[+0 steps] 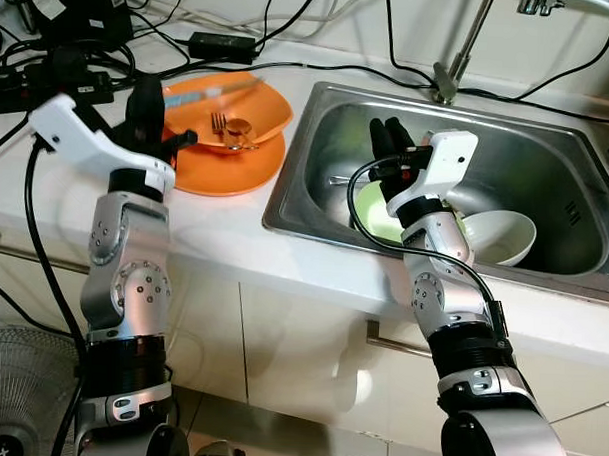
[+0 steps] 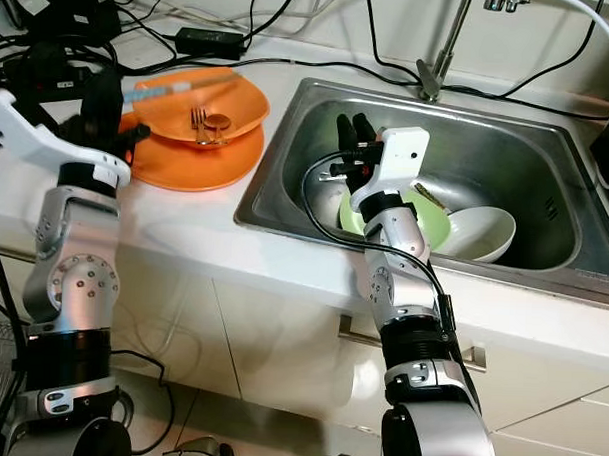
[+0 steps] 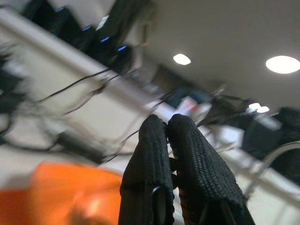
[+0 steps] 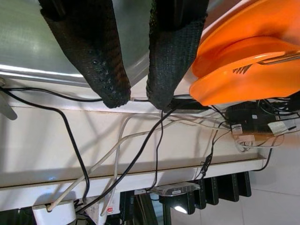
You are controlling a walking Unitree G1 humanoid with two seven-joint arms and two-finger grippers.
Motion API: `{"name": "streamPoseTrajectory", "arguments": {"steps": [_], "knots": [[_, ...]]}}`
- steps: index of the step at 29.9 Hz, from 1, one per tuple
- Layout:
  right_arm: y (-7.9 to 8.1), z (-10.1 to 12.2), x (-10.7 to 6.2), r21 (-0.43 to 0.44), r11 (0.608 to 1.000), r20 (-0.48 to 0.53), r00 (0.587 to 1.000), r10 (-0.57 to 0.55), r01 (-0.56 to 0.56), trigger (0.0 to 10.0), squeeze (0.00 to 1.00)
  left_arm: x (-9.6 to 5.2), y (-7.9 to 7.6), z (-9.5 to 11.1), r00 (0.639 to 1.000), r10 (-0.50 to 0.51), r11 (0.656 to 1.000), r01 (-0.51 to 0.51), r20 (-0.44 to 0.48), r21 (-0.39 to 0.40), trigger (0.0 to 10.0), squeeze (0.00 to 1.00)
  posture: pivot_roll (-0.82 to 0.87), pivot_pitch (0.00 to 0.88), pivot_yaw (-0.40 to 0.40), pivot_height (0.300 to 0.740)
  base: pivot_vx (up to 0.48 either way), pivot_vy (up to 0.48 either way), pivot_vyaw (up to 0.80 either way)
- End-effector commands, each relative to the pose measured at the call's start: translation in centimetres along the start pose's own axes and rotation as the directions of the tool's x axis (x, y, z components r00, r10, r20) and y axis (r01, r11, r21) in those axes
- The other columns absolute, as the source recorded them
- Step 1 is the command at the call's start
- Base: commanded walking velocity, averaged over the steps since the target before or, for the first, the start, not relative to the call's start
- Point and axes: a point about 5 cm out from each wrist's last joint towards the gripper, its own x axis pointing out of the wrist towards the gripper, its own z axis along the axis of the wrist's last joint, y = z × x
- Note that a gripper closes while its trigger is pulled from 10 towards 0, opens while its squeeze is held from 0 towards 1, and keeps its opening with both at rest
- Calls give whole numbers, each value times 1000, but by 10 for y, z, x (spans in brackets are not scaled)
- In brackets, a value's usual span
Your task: Kitchen organization
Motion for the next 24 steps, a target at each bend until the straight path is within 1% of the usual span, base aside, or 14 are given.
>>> {"name": "streamPoseTrajectory", "arguments": {"steps": [1, 2, 4, 5, 6, 9, 13, 14, 15, 17, 18, 20, 21, 24], "knots": [[-2, -1, 1, -2, 1000, -8, 1000, -8, 8, 10000, 0, 4, -22, 4, 995, -99, 995, 99, 0, -32, 10000, 0, 24, 42, -26, 740, 0, 0, 0], [-2, -1, 1, -2, 1000, -8, 1000, -8, 8, 10000, 0, 4, -22, 4, 995, -99, 995, 99, 0, -32, 10000, 0, 24, 42, -26, 740, 0, 0, 0], [-1, -1, 1, 1, 1000, -9, 1000, -5, 5, 10000, 0, 4, -35, 1, 987, -159, 986, 158, -21, -48, 10000, 0, 23, 45, -24, 740, 0, 0, 0], [-1, -1, 1, 0, 1000, -8, 1000, -11, 11, 10000, 278, 3, -41, -2, 982, -186, 981, 184, -35, -55, 10000, 0, 23, 45, -24, 740, 0, 0, 0], [-2, -1, 0, 3, 1000, -6, 1000, -20, 20, 10000, 1000, 1, -47, -5, 976, -212, 976, 208, -54, -63, 10000, 0, 23, 45, -24, 740, 0, 0, 0], [-6, 0, -1, -37, 998, -7, 999, -44, 43, 10000, 1000, -2, -58, -15, 963, -250, 967, 244, -100, -71, 10000, 0, 19, 53, -20, 740, 0, 0, 0], [-9, 0, -1, -208, 978, -17, 999, -33, 29, 10000, 1000, -5, -60, -25, 957, -253, 966, 243, -141, -86, 10000, 0, 12, 57, -17, 740, 0, 0, 0], [-8, 0, -1, -236, 972, -19, 1000, -20, 15, 10000, 1000, -7, -61, -28, 954, -257, 965, 245, -153, -90, 10000, 0, 10, 58, -16, 740, 0, 0, 0], [-8, 0, -1, -236, 972, -19, 1000, -20, 15, 10000, 1000, -7, -61, -28, 954, -257, 965, 245, -153, -90, 10000, 0, 10, 58, -16, 740, 0, 0, 0], [-10, 0, -1, -275, 961, -21, 999, -31, 24, 10000, 1000, -9, -63, -31, 951, -259, 964, 246, -170, -99, 10000, 0, 10, 58, -16, 740, 0, 0, 0], [-12, 0, -2, -293, 955, -24, 999, -47, 38, 10000, 1000, -10, -63, -32, 949, -261, 964, 246, -177, -100, 10000, 0, 11, 62, -16, 740, 0, 0, 0], [-16, -1, -2, -374, 926, -35, 996, -78, 59, 10000, 1000, -10, -64, -33, 947, -262, 964, 247, -184, -100, 10000, 0, 11, 64, -15, 740, 0, 0, 0], [-15, -1, -2, -428, 903, -37, 997, -65, 43, 10000, 0, -11, -64, -33, 947, -262, 964, 247, -187, -100, 10000, 0, 11, 64, -15, 740, 0, 0, 0], [-13, -2, -2, -517, 856, -31, 999, -44, 21, 10000, 0, -11, -63, -34, 945, -263, 964, 247, -195, -103, 10000, 0, 11, 67, -12, 740, 0, 0, 0]]}}
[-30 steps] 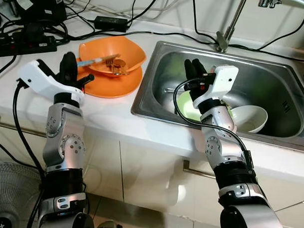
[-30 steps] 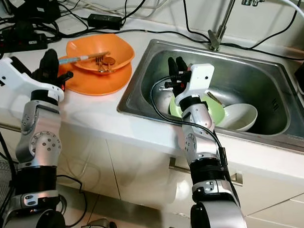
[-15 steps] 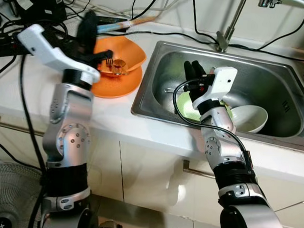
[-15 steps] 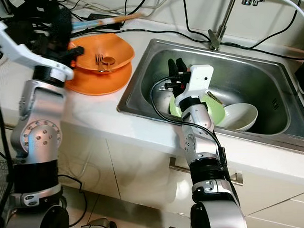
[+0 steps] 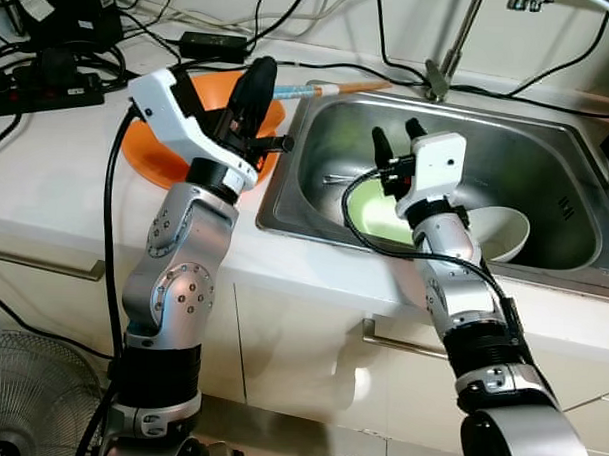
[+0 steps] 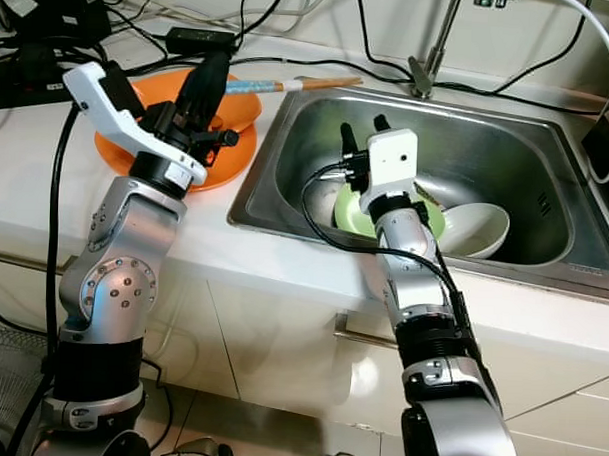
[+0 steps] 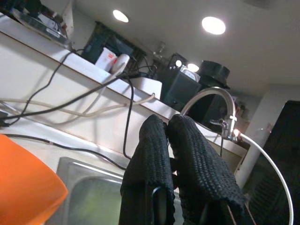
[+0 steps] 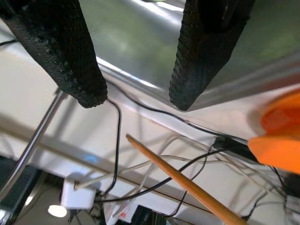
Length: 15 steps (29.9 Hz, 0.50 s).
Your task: Kitchen organization
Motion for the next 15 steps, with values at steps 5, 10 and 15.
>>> {"name": "streamPoseTrajectory", "arguments": {"steps": [5, 10, 15], "knots": [[3, 3, 2, -148, 989, 23, 1000, 7, -3, 10000, 0, -1, -3, -4, 999, -19, 1000, 20, -30, 13, 10000, 0, 13, 74, -12, 740, 0, 0, 0], [7, 3, 2, -185, 983, 36, 999, 14, -7, 10000, 0, -3, -2, -8, 998, -16, 1000, 17, -60, 17, 10000, 0, 16, 78, -11, 740, 0, 0, 0], [8, 2, 2, -197, 980, 38, 999, 5, 2, 10000, 0, -4, -2, -12, 994, -22, 999, 26, -106, 33, 10000, 0, 18, 78, -9, 740, 0, 0, 0]]}}
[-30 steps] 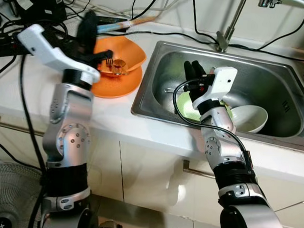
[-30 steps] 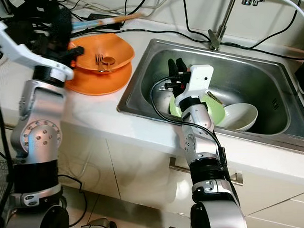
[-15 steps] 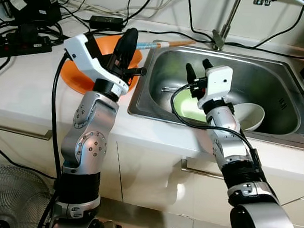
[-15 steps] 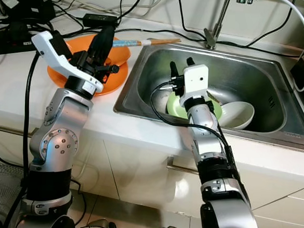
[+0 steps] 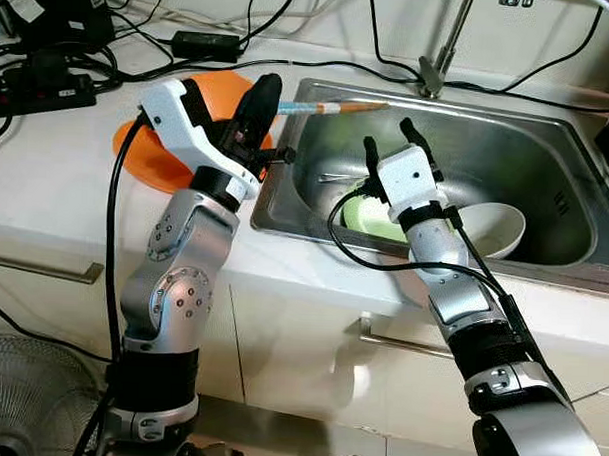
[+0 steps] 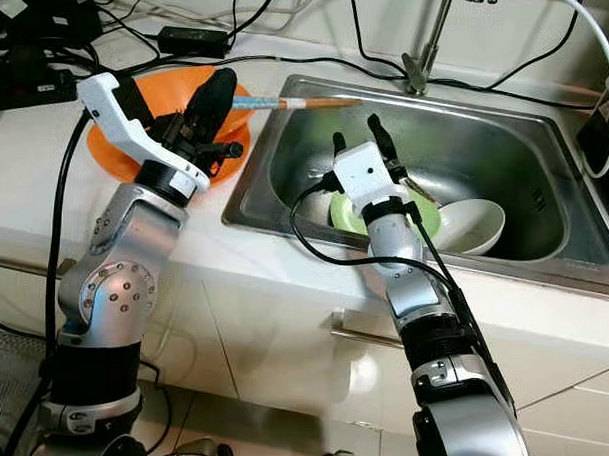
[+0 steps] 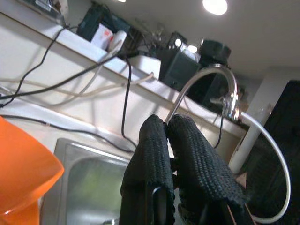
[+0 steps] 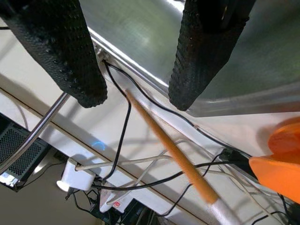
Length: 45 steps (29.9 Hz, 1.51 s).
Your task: Kitchen organization
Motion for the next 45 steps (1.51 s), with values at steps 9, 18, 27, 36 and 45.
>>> {"name": "streamPoseTrajectory", "arguments": {"steps": [9, 18, 27, 36, 45], "knots": [[1, 2, 2, -21, 1000, 17, 1000, -7, 7, 10000, 0, -3, -5, -9, 997, -37, 999, 39, -73, 28, 10000, 0, 18, 79, -4, 740, 0, 0, 0], [12, 5, 2, 0, 1000, 30, 999, 28, -28, 10000, 0, -4, -9, -11, 994, -61, 997, 65, -94, 35, 10000, 0, 26, 77, 0, 740, 0, 0, 0], [13, 4, 2, 3, 999, 29, 999, 33, -33, 10000, 0, -2, -11, -9, 992, -81, 996, 85, -100, 38, 10000, 0, 25, 74, 2, 740, 0, 0, 0], [14, 5, 3, 8, 1000, 29, 999, 28, -28, 10000, 0, -3, -11, -11, 988, -90, 994, 97, -128, 57, 10000, 0, 31, 70, 3, 740, 0, 0, 0], [13, 4, 3, 9, 1000, 27, 999, 24, -25, 10000, 0, -5, -13, -13, 984, -104, 992, 114, -145, 57, 10000, 0, 30, 76, 4, 740, 0, 0, 0]]}}
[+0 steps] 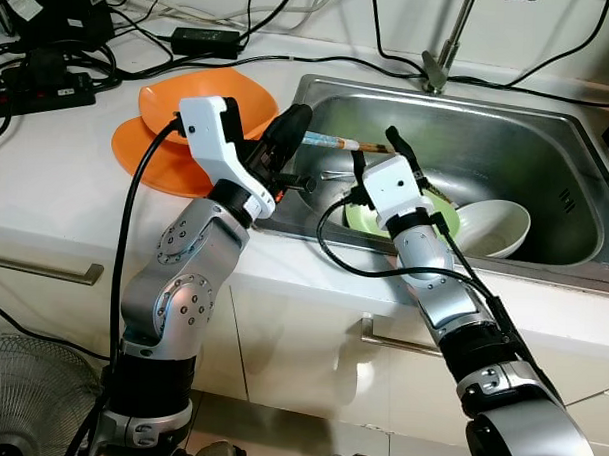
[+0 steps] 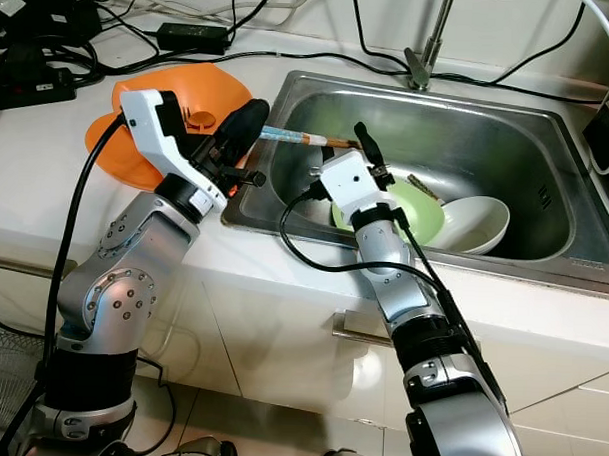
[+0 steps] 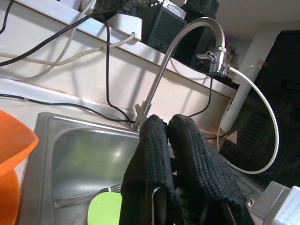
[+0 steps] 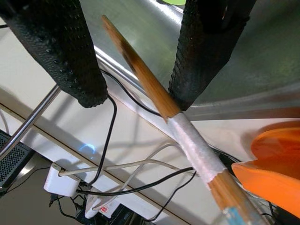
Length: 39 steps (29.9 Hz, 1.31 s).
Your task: Kitchen organization
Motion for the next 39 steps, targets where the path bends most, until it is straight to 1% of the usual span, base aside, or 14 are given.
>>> {"name": "streamPoseTrajectory", "arguments": {"steps": [1, 6, 7, 8, 9, 10, 23, 28, 29, 31, 33, 35, 36, 39], "knots": [[-2, 5, 4, 0, 1000, 20, 1000, -5, 5, 10000, 0, 0, -5, 0, 999, -34, 999, 35, -13, 15, 10000, 0, 30, 76, 4, 740, 0, 0, 0], [-2, 5, 5, 2, 1000, 20, 1000, -5, 5, 10000, 0, -1, -4, 1, 999, -26, 999, 27, -19, 27, 10000, 0, 33, 76, 4, 740, 0, 0, 0], [-2, 5, 5, 7, 1000, 21, 1000, -5, 5, 7333, 0, -1, -4, 1, 1000, -25, 999, 26, -19, 28, 10000, 0, 33, 76, 4, 740, 0, 0, 0], [-2, 5, 5, 9, 1000, 22, 1000, -6, 5, 3490, 0, -1, -4, 1, 1000, -25, 999, 26, -19, 27, 10000, 0, 33, 76, 4, 740, 0, 0, 0], [-2, 5, 5, 10, 1000, 22, 1000, -6, 6, 3490, 0, -1, -4, 1, 1000, -25, 999, 26, -19, 27, 10000, 0, 33, 76, 4, 740, 0, 0, 0], [-2, 5, 4, 10, 1000, 21, 1000, -7, 7, 0, 0, -1, -4, 1, 999, -26, 999, 27, -19, 26, 10000, 0, 33, 75, 5, 740, 0, 0, 0], [-1, 4, 5, 12, 1000, 18, 1000, -6, 5, 0, 0, -1, -6, 0, 998, -32, 999, 34, -48, 33, 10000, 0, 36, 77, 3, 740, 0, 0, 0], [-1, 4, 4, 14, 1000, 18, 1000, -5, 4, 0, 0, -1, -9, -6, 994, -53, 998, 57, -94, 37, 10000, 0, 35, 77, 5, 740, 0, 0, 0], [-1, 4, 4, 14, 1000, 18, 1000, -5, 5, 0, 0, -1, -9, -7, 993, -54, 998, 58, -102, 32, 10000, 1000, 36, 77, 3, 740, 0, 0, 0], [-1, 4, 4, 14, 1000, 18, 1000, -6, 5, 0, 0, -1, -10, -8, 992, -60, 998, 63, -111, 26, 10000, 1000, 36, 77, 3, 740, 0, 0, 0], [-1, 4, 4, 15, 1000, 18, 1000, -7, 6, 0, 0, -1, -11, -9, 991, -68, 996, 74, -119, 41, 10000, 1000, 35, 78, 4, 740, 0, 0, 0], [-1, 4, 4, 15, 1000, 18, 1000, -7, 7, 0, 0, -1, -10, -10, 991, -63, 997, 68, -119, 45, 10000, 1000, 34, 78, 5, 740, 0, 0, 0], [-1, 4, 4, 16, 1000, 19, 1000, -7, 7, 0, 0, 0, -8, -8, 993, -37, 998, 42, -108, 48, 10000, 1000, 34, 78, 5, 740, 0, 0, 0], [-1, 4, 4, 18, 1000, 19, 1000, -7, 7, 0, 0, 0, -7, -7, 994, -38, 998, 43, -107, 47, 10000, 1000, 34, 78, 5, 740, 0, 0, 0]]}}
